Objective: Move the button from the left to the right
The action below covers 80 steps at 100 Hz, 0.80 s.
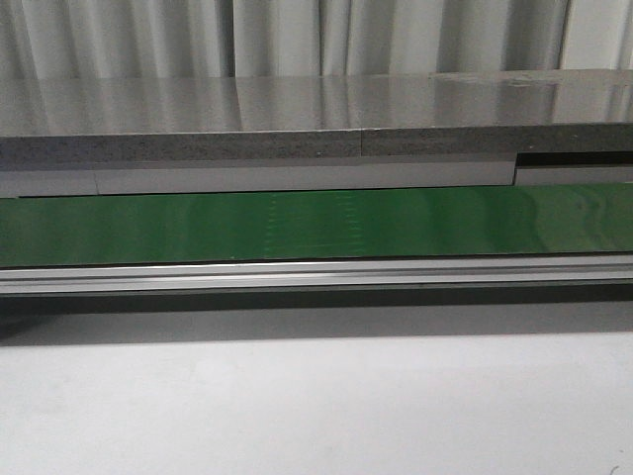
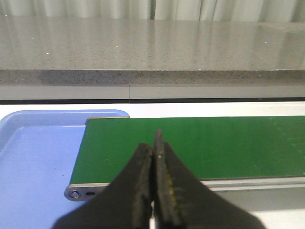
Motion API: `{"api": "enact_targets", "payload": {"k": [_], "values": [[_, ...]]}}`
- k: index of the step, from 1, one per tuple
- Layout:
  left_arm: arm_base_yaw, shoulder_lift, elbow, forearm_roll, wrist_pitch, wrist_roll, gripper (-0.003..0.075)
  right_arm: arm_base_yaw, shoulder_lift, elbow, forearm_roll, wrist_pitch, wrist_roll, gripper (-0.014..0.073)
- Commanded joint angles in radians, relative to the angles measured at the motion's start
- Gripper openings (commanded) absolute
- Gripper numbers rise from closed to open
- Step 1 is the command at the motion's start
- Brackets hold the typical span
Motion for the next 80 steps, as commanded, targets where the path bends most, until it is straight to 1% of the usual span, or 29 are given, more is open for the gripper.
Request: {"api": "enact_targets", "payload": {"k": [1, 24, 38, 45, 52, 57, 59, 64, 66, 69, 73, 75, 76, 80], "values": [[-0.009, 0.006, -0.027, -0.010, -0.077, -0.005, -0.0021, -0.002, -0.121, 0.032, 0.006, -0.076, -0.004, 0.0528], [-0.009, 0.006, -0.027, -0.010, -0.077, -0.005, -0.0021, -0.002, -0.334, 0.067, 0.008, 0.061, -0.004, 0.0528], [-0.009, 0.006, -0.027, -0.010, -0.077, -0.005, -0.0021, -0.002, -0.376, 0.067, 0.007, 0.116, -0.004, 0.0528], [-0.009, 0.006, -0.027, -0.010, -0.077, -0.005, -0.0020, -0.002, -0.377, 0.067, 0.007, 0.130, -0.004, 0.0499], [-0.009, 0.006, -0.027, -0.010, -0.077, -0.005, -0.0020, -0.002, -0.377, 0.067, 0.007, 0.136, -0.004, 0.0408], [-0.009, 0.006, -0.027, -0.010, -0.077, -0.005, -0.0020, -0.002, -0.377, 0.067, 0.007, 0.136, -0.004, 0.0300], [-0.009, 0.006, -0.027, -0.010, -0.077, -0.005, -0.0021, -0.002, -0.377, 0.067, 0.007, 0.136, -0.004, 0.0270], [-0.009, 0.006, -0.027, -0.010, -0.077, -0.005, -0.0021, -0.002, -0.377, 0.067, 0.007, 0.136, -0.004, 0.0150], [-0.009, 0.006, -0.027, -0.010, -0.077, -0.005, -0.0020, -0.002, -0.377, 0.067, 0.007, 0.136, -0.004, 0.0121], [-0.009, 0.006, -0.027, -0.010, -0.077, -0.005, -0.0021, -0.002, -0.377, 0.067, 0.007, 0.136, -0.004, 0.0050], [-0.009, 0.006, -0.027, -0.010, -0.077, -0.005, -0.0021, -0.002, -0.377, 0.067, 0.007, 0.136, -0.004, -0.0016], [-0.009, 0.006, -0.027, -0.010, -0.077, -0.005, -0.0021, -0.002, -0.377, 0.067, 0.007, 0.136, -0.004, -0.0064], [-0.009, 0.006, -0.027, -0.010, -0.077, -0.005, -0.0021, -0.002, -0.377, 0.067, 0.008, 0.136, -0.004, -0.0075], [-0.009, 0.006, -0.027, -0.010, -0.077, -0.005, -0.0021, -0.002, -0.377, 0.067, 0.008, 0.136, -0.004, -0.0064]]}}
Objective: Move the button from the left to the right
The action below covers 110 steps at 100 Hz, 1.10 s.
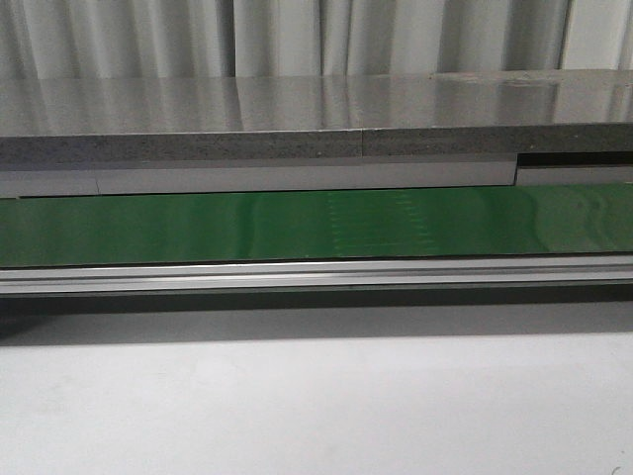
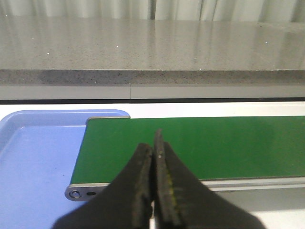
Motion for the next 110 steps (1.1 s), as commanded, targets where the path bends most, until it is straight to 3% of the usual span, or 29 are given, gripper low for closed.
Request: {"api": "enact_targets", "payload": {"k": [1, 80, 95, 110], "values": [[-0.009, 0.006, -0.027, -0.010, -0.077, -0.005, -0.0021, -0.002, 0.006, -0.026, 0.008, -0.071, -0.004, -0.0063], [-0.009, 0.006, -0.027, -0.010, -0.077, -0.005, -0.0020, -0.001, 0.006, -0.026, 0.008, -0.075, -0.004, -0.0068], [-0.009, 0.006, -0.027, -0.010, -0.077, -0.005, -0.0020, 0.013, -0.004, 0.025, 0.016, -0.153, 0.026, -0.0068], [-0.009, 0.006, -0.027, -0.010, -0.077, -0.005, -0.0021, 0.094, -0.046, 0.103, -0.010, -0.238, 0.073, -0.0068]]}}
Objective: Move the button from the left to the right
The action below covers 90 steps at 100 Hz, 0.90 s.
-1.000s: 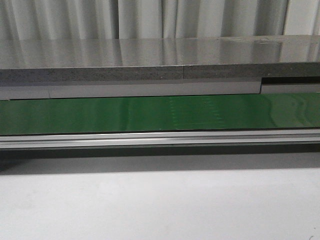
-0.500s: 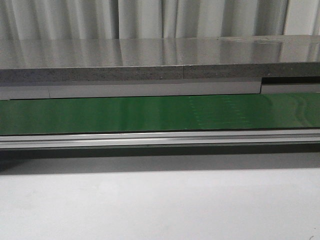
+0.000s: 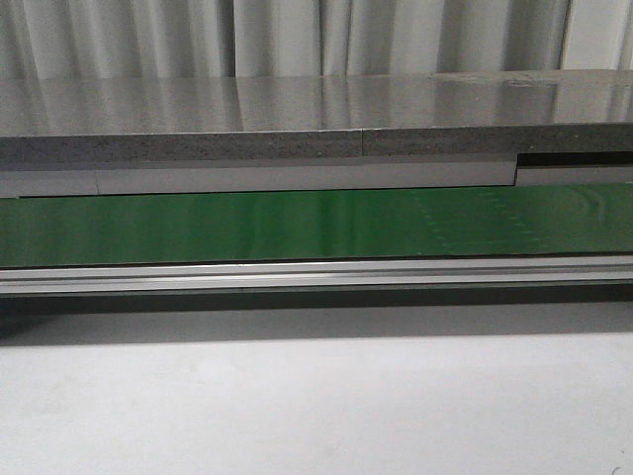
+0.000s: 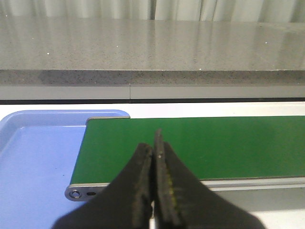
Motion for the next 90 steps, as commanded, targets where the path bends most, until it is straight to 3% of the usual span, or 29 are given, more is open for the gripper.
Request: {"api": "enact_targets", "payload": {"k": [1, 25, 59, 90], "values": [[-0.009, 0.006, -0.027, -0.010, -0.077, -0.005, -0.0021, 0.051, -0.021, 0.022, -0.023, -0.140, 0.031, -0.0068], [-0.009, 0.006, -0.027, -0.010, -0.077, -0.005, -0.0020, 0.160, -0.142, 0.143, -0.086, -0.185, 0.036, -0.0068], [-0.009, 0.006, -0.027, -0.010, -0.077, -0.005, -0.0021, 0.161, -0.354, 0.308, -0.085, -0.188, 0.116, -0.0068], [-0.009, 0.006, -0.027, -0.010, -0.075, -0.005, -0.0021, 0.161, -0.353, 0.342, -0.084, -0.220, 0.158, -0.0068]]}}
